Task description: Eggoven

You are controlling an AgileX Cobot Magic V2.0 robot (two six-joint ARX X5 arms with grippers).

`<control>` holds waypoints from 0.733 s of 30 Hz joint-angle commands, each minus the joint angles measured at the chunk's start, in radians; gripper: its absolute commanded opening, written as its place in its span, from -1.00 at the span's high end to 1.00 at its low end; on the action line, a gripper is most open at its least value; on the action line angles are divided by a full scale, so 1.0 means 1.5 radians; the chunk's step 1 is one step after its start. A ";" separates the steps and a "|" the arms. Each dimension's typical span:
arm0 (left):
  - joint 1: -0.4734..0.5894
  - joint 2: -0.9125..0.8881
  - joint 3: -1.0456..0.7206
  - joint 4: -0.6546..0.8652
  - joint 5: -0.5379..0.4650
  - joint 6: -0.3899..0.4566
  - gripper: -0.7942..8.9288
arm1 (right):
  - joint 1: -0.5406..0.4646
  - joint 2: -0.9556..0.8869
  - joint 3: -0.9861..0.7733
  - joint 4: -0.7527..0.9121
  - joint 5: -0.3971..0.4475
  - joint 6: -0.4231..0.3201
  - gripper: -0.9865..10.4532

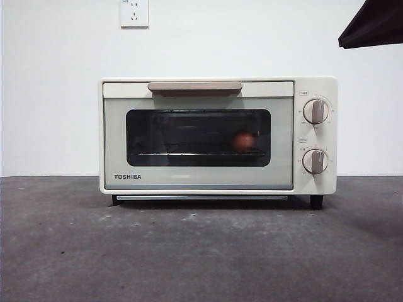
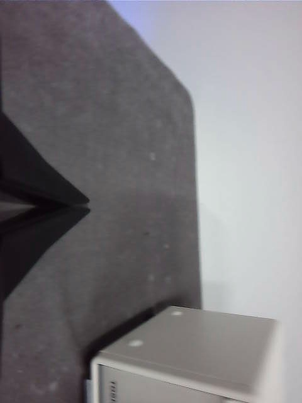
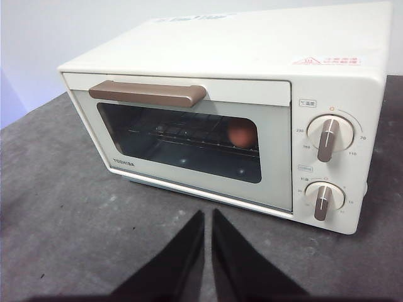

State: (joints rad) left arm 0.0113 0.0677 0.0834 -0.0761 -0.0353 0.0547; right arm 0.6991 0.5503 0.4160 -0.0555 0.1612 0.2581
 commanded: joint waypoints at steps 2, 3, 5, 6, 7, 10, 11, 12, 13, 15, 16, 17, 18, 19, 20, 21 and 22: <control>0.002 -0.032 -0.035 0.007 -0.002 -0.013 0.82 | 0.005 0.001 0.000 0.007 0.003 -0.008 0.82; 0.002 -0.040 -0.042 0.005 -0.002 -0.015 0.82 | 0.005 0.001 0.000 0.007 0.003 -0.008 0.82; 0.002 -0.043 -0.053 0.002 -0.001 -0.026 0.82 | 0.005 0.001 0.000 0.007 0.003 -0.008 0.82; 0.002 -0.043 -0.053 -0.009 0.001 -0.028 0.82 | 0.005 0.001 0.000 0.007 0.003 -0.008 0.82; 0.002 -0.043 -0.053 -0.022 0.003 -0.033 0.82 | 0.005 0.001 0.000 0.007 0.003 -0.008 0.82; 0.002 -0.043 -0.053 -0.057 0.004 -0.033 0.82 | 0.005 0.001 0.000 0.007 0.003 -0.008 0.82; 0.002 -0.043 -0.053 -0.069 0.005 -0.047 0.82 | 0.005 0.001 0.000 0.007 0.003 -0.008 0.82; 0.002 -0.043 -0.053 -0.074 0.006 -0.058 0.82 | 0.005 0.001 0.000 0.007 0.003 -0.008 0.82; 0.002 -0.042 -0.053 -0.073 0.005 -0.063 0.82 | 0.005 0.001 0.000 0.008 0.003 -0.008 0.82; 0.002 -0.042 -0.053 -0.073 0.005 -0.063 0.82 | 0.005 0.001 0.000 0.007 0.003 -0.008 0.82; 0.002 -0.042 -0.053 -0.074 0.006 -0.063 0.82 | 0.005 0.001 0.000 0.007 0.003 -0.008 0.82; 0.002 -0.042 -0.053 -0.074 0.006 -0.063 0.82 | 0.005 0.001 0.000 0.007 0.003 -0.008 0.82; 0.002 -0.042 -0.053 -0.074 0.006 -0.063 0.82 | 0.005 0.001 0.000 0.007 0.003 -0.008 0.82; 0.002 -0.042 -0.053 -0.074 0.005 -0.063 0.82 | 0.005 0.001 0.000 0.007 0.003 -0.008 0.82; 0.002 -0.042 -0.053 -0.074 0.006 -0.063 0.82 | 0.005 0.001 0.000 0.007 0.003 -0.008 0.82; 0.002 -0.042 -0.053 -0.074 0.005 -0.063 0.82 | 0.005 0.001 0.000 0.007 0.003 -0.008 0.82; 0.002 -0.042 -0.053 -0.074 0.006 -0.063 0.82 | 0.005 0.001 0.000 0.007 0.003 -0.008 0.82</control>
State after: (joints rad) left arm 0.0113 0.0051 0.0307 -0.1825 -0.0273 -0.0330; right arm 0.6991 0.5503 0.4160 -0.0551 0.1612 0.2581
